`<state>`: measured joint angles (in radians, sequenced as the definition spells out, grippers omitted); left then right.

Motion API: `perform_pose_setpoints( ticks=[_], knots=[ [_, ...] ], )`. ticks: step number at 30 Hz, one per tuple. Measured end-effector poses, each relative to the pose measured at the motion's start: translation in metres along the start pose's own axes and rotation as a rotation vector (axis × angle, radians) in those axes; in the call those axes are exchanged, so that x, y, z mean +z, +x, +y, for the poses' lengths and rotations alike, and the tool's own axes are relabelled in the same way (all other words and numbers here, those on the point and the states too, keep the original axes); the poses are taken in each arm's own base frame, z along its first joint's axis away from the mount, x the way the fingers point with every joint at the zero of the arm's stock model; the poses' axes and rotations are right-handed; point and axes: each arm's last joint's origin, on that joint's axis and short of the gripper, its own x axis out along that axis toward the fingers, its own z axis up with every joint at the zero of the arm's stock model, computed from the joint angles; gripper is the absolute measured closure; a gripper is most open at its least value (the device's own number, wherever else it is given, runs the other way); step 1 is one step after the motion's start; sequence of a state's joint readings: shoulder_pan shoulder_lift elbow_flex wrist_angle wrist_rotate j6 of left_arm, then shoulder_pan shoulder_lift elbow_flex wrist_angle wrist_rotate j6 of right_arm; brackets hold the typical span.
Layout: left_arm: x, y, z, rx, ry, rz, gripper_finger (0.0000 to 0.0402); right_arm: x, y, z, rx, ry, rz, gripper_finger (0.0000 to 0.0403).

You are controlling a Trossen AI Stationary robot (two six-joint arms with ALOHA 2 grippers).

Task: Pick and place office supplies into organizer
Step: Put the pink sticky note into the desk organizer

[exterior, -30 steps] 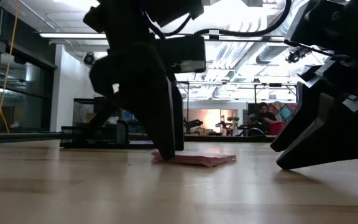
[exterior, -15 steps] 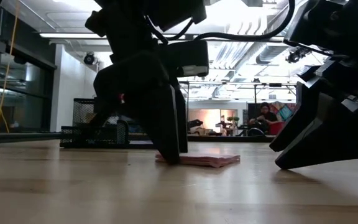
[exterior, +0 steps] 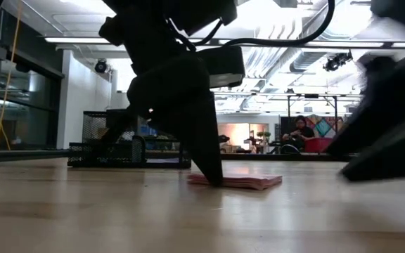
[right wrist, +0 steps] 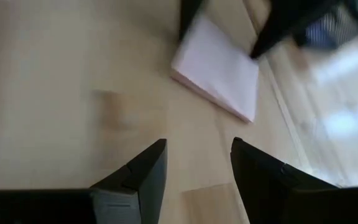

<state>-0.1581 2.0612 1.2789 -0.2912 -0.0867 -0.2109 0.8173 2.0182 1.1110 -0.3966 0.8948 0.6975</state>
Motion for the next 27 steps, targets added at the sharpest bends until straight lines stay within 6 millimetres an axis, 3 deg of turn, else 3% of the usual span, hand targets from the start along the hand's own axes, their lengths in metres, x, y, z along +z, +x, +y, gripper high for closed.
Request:
perform_pose_setpoints(
  ticks=[5, 11, 15, 21, 27],
  knots=[
    [0.001, 0.001, 0.000, 0.003, 0.004, -0.009, 0.0010, 0.008, -0.043, 0.003, 0.016, -0.023, -0.169, 0.0233],
    [0.001, 0.001, 0.000, 0.008, 0.016, -0.010, 0.0010, -0.022, -0.093, -0.029, 0.063, 0.094, -0.350, 0.0233],
    [0.001, 0.001, 0.000, 0.008, 0.018, -0.011, 0.0010, -0.050, -0.102, -0.068, 0.106, 0.214, -0.413, 0.0233],
    [0.004, 0.002, -0.001, -0.002, 0.015, -0.047, 0.0010, -0.077, -0.091, -0.119, 0.181, 0.305, -0.461, 0.0233],
    [0.005, 0.002, -0.001, -0.008, 0.014, -0.064, 0.0010, -0.068, -0.099, -0.160, 0.350, 0.316, -0.637, 0.0233]
  ],
)
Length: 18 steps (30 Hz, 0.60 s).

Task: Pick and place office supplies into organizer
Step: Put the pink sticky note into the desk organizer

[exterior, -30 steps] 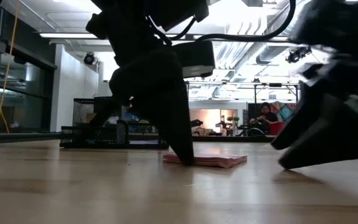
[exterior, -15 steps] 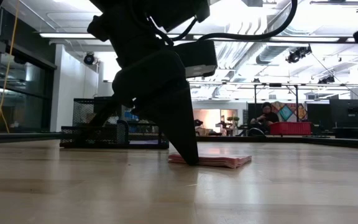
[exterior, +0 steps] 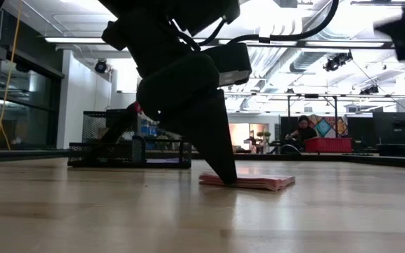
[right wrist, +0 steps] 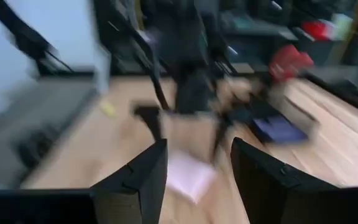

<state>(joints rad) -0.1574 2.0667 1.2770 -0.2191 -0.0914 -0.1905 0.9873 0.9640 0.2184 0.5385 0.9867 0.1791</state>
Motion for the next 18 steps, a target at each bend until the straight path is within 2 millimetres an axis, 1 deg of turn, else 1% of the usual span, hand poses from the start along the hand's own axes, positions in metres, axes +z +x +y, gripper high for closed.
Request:
perform_pose_setpoints(
  ticks=[2, 5, 10, 14, 18],
  knots=[
    [0.000, 0.000, 0.000, 0.000, 0.000, -0.003, 0.0010, 0.008, 0.000, -0.009, 0.093, -0.033, -0.059, 0.0233],
    [0.001, 0.000, 0.000, -0.001, -0.001, -0.007, 0.0010, 0.011, -0.001, -0.023, 0.202, -0.067, -0.139, 0.0233],
    [0.002, 0.000, 0.000, -0.001, -0.002, -0.026, 0.0010, -0.007, -0.005, -0.053, 0.137, -0.057, -0.205, 0.0233],
    [0.004, 0.000, -0.001, -0.005, -0.001, -0.040, 0.0010, -0.001, -0.004, -0.064, 0.192, -0.026, -0.239, 0.0233],
    [0.004, 0.000, -0.001, -0.004, -0.002, -0.039, 0.0010, 0.003, -0.003, -0.070, 0.264, -0.019, -0.278, 0.0233]
  ],
)
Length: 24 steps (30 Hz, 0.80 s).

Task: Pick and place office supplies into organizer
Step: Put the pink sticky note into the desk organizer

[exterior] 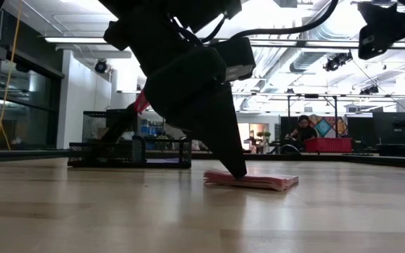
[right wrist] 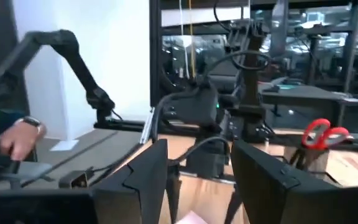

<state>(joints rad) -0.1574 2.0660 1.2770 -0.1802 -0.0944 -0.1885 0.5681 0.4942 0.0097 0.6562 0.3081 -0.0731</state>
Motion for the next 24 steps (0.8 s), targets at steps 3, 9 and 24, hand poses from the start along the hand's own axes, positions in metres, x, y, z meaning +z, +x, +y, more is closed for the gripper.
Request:
perform_pose_setpoints(
  ticks=[3, 9, 24],
  knots=[
    [0.000, 0.000, 0.000, -0.001, 0.000, 0.000, 0.0010, -0.001, 0.000, -0.005, -0.040, -0.005, 0.010, 0.0233],
    [0.000, -0.001, -0.001, -0.022, 0.001, 0.006, 0.0010, -0.003, 0.000, -0.012, -0.209, -0.034, 0.043, 0.0233],
    [-0.002, -0.002, -0.013, -0.040, 0.230, -0.003, 0.0010, -0.015, -0.001, -0.013, -0.259, -0.082, 0.164, 0.0233]
  ],
)
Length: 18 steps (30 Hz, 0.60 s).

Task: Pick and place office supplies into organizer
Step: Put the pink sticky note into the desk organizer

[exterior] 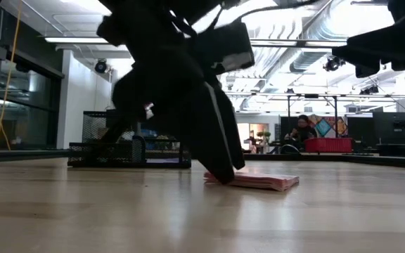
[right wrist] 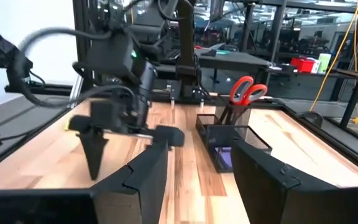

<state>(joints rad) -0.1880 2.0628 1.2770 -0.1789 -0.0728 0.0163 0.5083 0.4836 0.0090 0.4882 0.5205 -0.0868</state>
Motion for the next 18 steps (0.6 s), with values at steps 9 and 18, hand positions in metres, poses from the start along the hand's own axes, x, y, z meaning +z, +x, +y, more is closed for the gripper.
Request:
perform_pose_setpoints(
  ticks=[9, 18],
  knots=[
    [-0.004, 0.013, 0.004, 0.016, -0.011, 0.011, 0.0023, -0.004, 0.000, 0.000, 0.004, -0.022, 0.039, 0.0233],
    [-0.010, 0.023, 0.008, 0.012, -0.039, 0.025, 0.0087, -0.011, -0.001, 0.001, 0.010, -0.059, 0.102, 0.0233]
  ],
)
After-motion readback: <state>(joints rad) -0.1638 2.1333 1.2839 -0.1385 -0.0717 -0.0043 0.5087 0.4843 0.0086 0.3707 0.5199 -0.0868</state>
